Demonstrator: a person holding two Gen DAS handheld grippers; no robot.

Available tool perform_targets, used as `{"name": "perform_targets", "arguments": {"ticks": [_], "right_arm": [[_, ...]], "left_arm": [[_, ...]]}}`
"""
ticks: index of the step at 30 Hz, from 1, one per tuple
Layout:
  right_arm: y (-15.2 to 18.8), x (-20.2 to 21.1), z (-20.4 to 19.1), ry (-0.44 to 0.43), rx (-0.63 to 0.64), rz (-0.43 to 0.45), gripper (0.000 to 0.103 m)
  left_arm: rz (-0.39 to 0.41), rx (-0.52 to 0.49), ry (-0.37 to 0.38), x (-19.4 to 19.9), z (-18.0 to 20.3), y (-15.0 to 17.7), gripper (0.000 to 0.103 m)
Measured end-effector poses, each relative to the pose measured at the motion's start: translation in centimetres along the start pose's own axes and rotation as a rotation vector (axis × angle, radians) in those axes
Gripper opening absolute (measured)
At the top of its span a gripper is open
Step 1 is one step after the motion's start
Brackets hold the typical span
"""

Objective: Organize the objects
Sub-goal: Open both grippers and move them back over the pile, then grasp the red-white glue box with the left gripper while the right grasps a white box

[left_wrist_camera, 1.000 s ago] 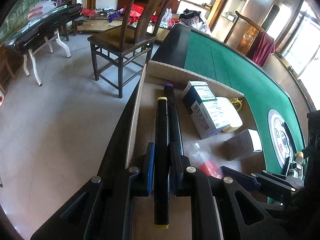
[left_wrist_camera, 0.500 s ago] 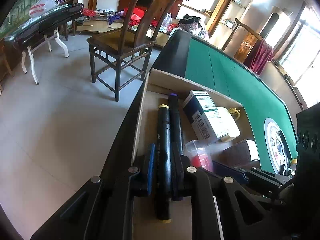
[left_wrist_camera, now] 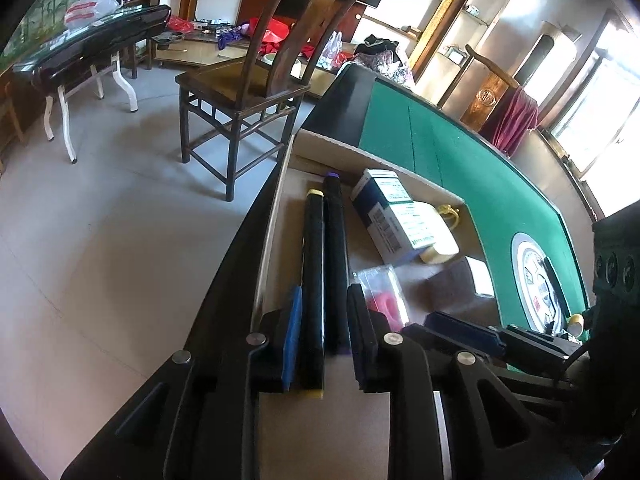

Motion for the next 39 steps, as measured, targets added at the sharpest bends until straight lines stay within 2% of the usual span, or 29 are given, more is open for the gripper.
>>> {"name": "perform_targets", "arguments": {"ticks": [4,9,13,17,19,21,23,25,26,27,29,30,34,37,39], "right_arm": [[2.2,3.7,0.4,-0.066,0.010,0.055,0.027],[6.9,9.8,3.9,-0.119,0.002,0.140,0.034],[9.8,14.3,8.4,-0.113,-0.036,0.228,0.034],[12.1,18.8,14.5,-0.068,-0.096,0.332,0.035],[13.0,20.4,17.7,-0.054,-0.133,0.374,0.037],[13.7,21.6,20.4,-0.054,-0.183,0.407,0.038],[14.4,22.6,23.2,-0.071,-0.239,0.444,0.045],[14.8,23.5,25.7,-0.063,-0.310,0.448,0.046],[14.9,23.9,26.3,-0.084,-0.344,0.450,0.047],[14.8,24.1,26.8,-0.115,-0.372,0.452,0.047],[14.9,24.6,27.4,-0.126,-0.412,0.455,0.050],[14.9,24.7,27.5,-0.106,-0.424,0.452,0.051],[14.9,24.2,28.2,-0.043,-0.466,0.410,0.051],[15.4,23.1,28.7,-0.057,-0.504,0.352,0.051],[16.1,22.7,29.0,-0.043,-0.498,0.324,0.051]], "left_arm": [[0.019,-0.017,0.035,2.1,1.0,1.3,0.019],[0.061,-0.108,0.101,5.5,4.7,4.4,0.020],[0.073,-0.187,0.154,6.7,8.8,6.8,0.021],[0.042,-0.295,0.195,6.3,14.2,9.4,0.021],[0.002,-0.380,0.213,5.5,17.2,11.1,0.021],[-0.033,-0.482,0.199,4.4,20.2,13.0,0.021],[-0.059,-0.553,0.182,3.6,22.0,14.3,0.021],[-0.072,-0.632,0.140,3.2,23.7,15.6,0.022],[-0.076,-0.663,0.134,3.2,24.4,16.1,0.031],[-0.072,-0.691,0.129,3.2,25.2,16.5,0.043],[-0.064,-0.724,0.132,3.1,25.9,17.0,0.056],[-0.062,-0.742,0.121,2.9,26.4,17.2,0.057],[-0.068,-0.765,0.049,1.0,27.4,17.8,0.057],[-0.071,-0.729,-0.007,-0.6,27.8,17.8,0.057],[-0.067,-0.686,-0.014,-1.2,27.7,17.7,0.056]]}}
Point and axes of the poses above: each gripper's, at about its wrist camera, not at the fingertips, and x roughly against the way its jaws point, z to its right, y to its underside, the point moved 4 cm from there along -x, roughly the way its jaws point, and after that the axes turned 2 degrees about -y, right-handed, at the moved point
